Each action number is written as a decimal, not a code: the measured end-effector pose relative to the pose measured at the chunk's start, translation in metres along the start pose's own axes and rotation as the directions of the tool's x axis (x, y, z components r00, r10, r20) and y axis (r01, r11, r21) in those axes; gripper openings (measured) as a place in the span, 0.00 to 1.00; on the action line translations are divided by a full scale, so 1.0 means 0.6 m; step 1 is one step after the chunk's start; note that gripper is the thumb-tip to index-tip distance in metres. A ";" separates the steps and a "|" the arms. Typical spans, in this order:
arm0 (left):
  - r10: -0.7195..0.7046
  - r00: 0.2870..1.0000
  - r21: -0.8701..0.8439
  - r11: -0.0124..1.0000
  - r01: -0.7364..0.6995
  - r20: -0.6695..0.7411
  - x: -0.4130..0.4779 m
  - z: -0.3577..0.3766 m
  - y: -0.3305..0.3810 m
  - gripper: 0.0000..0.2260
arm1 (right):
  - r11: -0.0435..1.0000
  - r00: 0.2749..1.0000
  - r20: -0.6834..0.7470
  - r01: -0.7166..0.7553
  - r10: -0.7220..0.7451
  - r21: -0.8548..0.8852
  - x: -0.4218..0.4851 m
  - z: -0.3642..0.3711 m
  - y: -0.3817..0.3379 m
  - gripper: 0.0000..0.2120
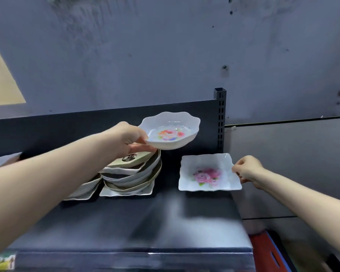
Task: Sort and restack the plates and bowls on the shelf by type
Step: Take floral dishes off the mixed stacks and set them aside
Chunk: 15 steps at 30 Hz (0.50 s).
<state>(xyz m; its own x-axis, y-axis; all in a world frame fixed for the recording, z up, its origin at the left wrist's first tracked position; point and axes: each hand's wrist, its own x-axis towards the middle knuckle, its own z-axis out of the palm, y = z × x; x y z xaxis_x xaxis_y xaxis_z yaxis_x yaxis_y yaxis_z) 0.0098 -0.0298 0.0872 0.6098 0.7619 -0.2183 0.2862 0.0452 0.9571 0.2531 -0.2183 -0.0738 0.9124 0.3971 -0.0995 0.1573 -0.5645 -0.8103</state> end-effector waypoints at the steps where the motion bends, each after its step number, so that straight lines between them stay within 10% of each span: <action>1: -0.003 1.000 -0.014 1.000 0.003 -0.005 -0.003 -0.007 0.003 0.08 | 1.000 1.000 0.010 0.004 -0.004 -0.006 0.000 0.011 -0.005 0.09; 15: -0.020 0.992 -0.069 0.998 0.011 -0.128 -0.018 -0.113 -0.017 0.07 | 0.969 0.975 0.214 0.105 -0.056 -0.222 -0.010 0.064 -0.034 0.09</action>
<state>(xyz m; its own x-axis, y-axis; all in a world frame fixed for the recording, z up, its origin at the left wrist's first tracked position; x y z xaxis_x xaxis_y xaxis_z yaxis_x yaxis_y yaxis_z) -0.0496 0.0055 0.0928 0.5045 0.8371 -0.2115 0.2415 0.0983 0.9654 0.2297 -0.1815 -0.0791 0.7997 0.5742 -0.1752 0.3323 -0.6664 -0.6675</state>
